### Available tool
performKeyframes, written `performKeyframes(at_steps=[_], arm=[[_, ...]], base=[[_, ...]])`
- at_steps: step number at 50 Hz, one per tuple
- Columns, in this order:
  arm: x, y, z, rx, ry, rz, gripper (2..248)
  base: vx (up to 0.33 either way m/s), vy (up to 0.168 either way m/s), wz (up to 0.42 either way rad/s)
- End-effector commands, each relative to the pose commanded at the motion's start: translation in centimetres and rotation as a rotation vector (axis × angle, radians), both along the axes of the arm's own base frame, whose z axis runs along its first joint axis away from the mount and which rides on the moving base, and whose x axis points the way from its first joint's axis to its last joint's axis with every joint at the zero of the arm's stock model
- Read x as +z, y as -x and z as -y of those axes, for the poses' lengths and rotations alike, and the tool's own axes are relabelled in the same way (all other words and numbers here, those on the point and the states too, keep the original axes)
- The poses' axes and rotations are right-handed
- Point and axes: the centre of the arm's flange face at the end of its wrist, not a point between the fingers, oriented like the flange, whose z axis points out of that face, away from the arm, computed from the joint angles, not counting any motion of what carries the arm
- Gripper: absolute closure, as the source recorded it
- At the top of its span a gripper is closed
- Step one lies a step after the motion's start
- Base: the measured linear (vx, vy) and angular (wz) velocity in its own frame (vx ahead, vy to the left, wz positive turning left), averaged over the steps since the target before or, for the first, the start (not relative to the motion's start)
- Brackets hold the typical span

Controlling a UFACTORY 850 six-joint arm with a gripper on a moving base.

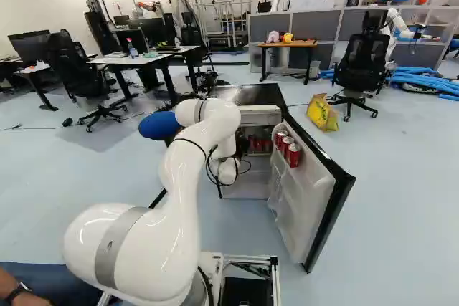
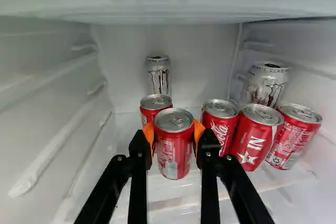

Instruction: Grab a drink from the fridge

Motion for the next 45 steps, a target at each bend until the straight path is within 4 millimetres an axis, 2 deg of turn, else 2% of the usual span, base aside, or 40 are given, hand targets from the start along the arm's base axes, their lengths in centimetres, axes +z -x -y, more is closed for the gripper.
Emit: performKeyframes(at_steps=[18,45], arm=[[0.5,0.9,-0.1,0.0,-0.002,-0.018,156],[6.0,5.8,-0.8,0.003,-0.011,-0.093,156]], base=[[0.0,0.0,0.0],[0.0,0.0,0.0]])
